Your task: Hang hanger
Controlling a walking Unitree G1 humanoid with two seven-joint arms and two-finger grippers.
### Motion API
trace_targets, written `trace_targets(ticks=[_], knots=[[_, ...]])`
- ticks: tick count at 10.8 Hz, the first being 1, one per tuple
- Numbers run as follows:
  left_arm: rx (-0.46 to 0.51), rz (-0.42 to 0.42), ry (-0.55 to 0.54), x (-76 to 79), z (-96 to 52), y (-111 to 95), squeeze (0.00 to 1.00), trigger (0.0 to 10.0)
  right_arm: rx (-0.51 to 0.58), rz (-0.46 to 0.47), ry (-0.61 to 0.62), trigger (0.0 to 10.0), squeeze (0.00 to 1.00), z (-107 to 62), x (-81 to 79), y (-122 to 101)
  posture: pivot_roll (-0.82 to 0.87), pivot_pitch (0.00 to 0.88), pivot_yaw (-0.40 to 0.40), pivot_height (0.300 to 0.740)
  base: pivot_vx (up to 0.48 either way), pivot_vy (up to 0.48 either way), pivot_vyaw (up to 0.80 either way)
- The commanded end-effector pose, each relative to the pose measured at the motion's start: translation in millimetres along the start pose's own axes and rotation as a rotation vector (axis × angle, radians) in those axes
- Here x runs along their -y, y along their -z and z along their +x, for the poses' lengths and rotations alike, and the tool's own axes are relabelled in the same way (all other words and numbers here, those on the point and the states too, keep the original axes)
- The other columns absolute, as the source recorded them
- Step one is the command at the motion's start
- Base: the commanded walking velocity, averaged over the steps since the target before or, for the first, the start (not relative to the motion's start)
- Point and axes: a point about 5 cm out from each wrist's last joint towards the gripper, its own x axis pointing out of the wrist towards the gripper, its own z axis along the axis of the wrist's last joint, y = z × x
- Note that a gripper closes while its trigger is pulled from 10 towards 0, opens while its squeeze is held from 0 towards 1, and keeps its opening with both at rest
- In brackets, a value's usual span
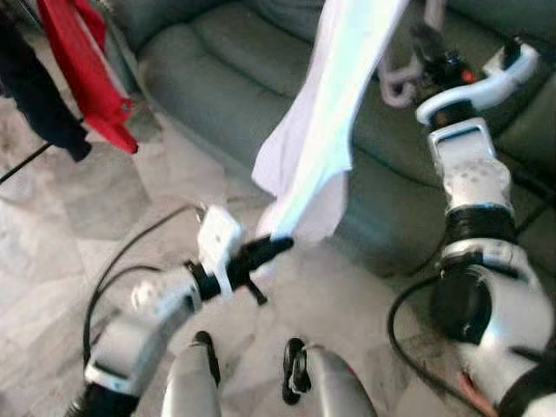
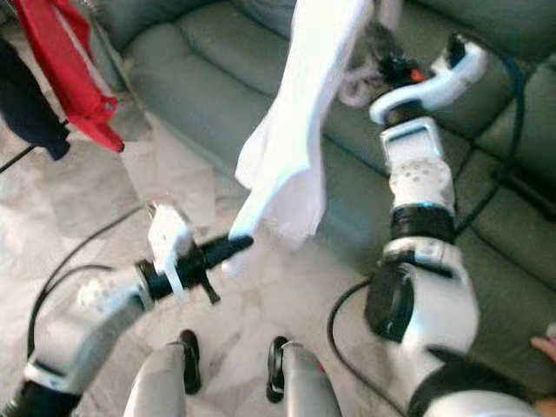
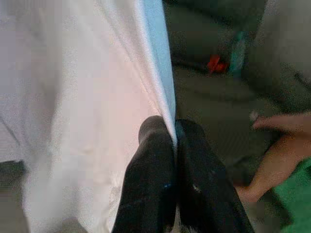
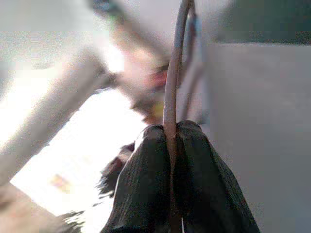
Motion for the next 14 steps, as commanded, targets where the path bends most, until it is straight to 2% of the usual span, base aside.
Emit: trace_targets(ticks=[1, 2, 4, 5, 6, 7, 8, 9, 10, 11, 13, 14], knots=[[-0.109, -0.002, 0.01, 5.3, -2.0, 22.5, 0.0, 10.0, 0.062, -0.015, -0.317, 10.0, 0.0, 9.8, -49.8, -29.5, 0.05, 0.246, -0.083, 0.74, 0.0, 0.0, 0.0], [-0.123, 0.055, -0.017, 1.0, 2.2, 23.9, 0.0, 10.0, -0.06, -0.051, -0.439, 10.0, 0.0, 1.5, -65.4, -14.6, 0.05, 0.247, -0.083, 0.74, 0.0, 0.0, 0.0], [-0.13, 0.119, -0.037, -3.7, 6.4, 26.3, 0.0, 10.0, -0.106, -0.032, -0.491, 10.0, 0.0, -5.4, -74.4, -9.8, 0.05, 0.247, -0.083, 0.74, 0.0, 0.0, 0.0], [-0.115, 0.129, -0.047, -4.4, 9.3, 26.7, 0.33, 10.0, -0.159, -0.107, -0.477, 10.0, 0.0, -10.5, -71.3, -4.0, 0.03, 0.245, -0.081, 0.74, 0.0, 0.0, 0.0], [-0.11, 0.141, -0.048, -2.7, 11.7, 29.4, 1.0, 10.0, -0.241, -0.158, -0.497, 10.0, 0.0, -20.6, -74.0, 4.4, 0.03, 0.245, -0.081, 0.74, 0.0, 0.0, 0.0], [-0.109, 0.157, -0.051, -2.5, 12.9, 30.0, 1.0, 10.0, -0.291, -0.195, -0.516, 10.0, 0.0, -25.7, -74.0, 10.9, 0.03, 0.242, -0.084, 0.74, 0.0, 0.0, 0.0], [-0.11, 0.174, -0.064, -3.6, 13.8, 31.5, 1.0, 10.0, -0.371, -0.216, -0.543, 10.0, 0.0, -38.4, -71.2, 21.0, 0.04, 0.24, -0.086, 0.74, 0.0, 0.0, 0.0], [-0.113, 0.188, -0.083, -5.3, 12.5, 32.7, 1.0, 10.0, -0.481, -0.392, -0.5, 10.0, 0.0, -55.9, -56.1, 35.5, 0.04, 0.24, -0.087, 0.74, 0.0, 0.0, 0.0], [-0.117, 0.192, -0.083, -5.2, 9.8, 33.6, 1.0, 10.0, -0.51, -0.476, -0.448, 10.0, 0.0, -63.1, -44.0, 40.0, 0.04, 0.245, -0.085, 0.74, 0.0, 0.0, 0.0], [-0.119, 0.198, -0.099, -6.3, 6.9, 34.3, 1.0, 10.0, -0.528, -0.522, -0.426, 10.0, 0.0, -70.7, -37.1, 42.4, 0.04, 0.247, -0.083, 0.74, 0.0, 0.0, 0.0], [-0.076, 0.223, -0.191, -19.4, -1.4, 26.7, 1.0, 10.0, -0.529, -0.671, -0.404, 10.0, 0.0, -81.6, -25.8, 45.6, 0.03, 0.249, -0.08, 0.74, 0.0, 0.0, 0.0], [-0.064, 0.239, -0.199, -22.8, -2.9, 22.1, 1.0, 10.0, -0.534, -0.686, -0.404, 10.0, 0.0, -85.3, -22.2, 46.9, 0.04, 0.249, -0.081, 0.74, 0.0, 0.0, 0.0]])
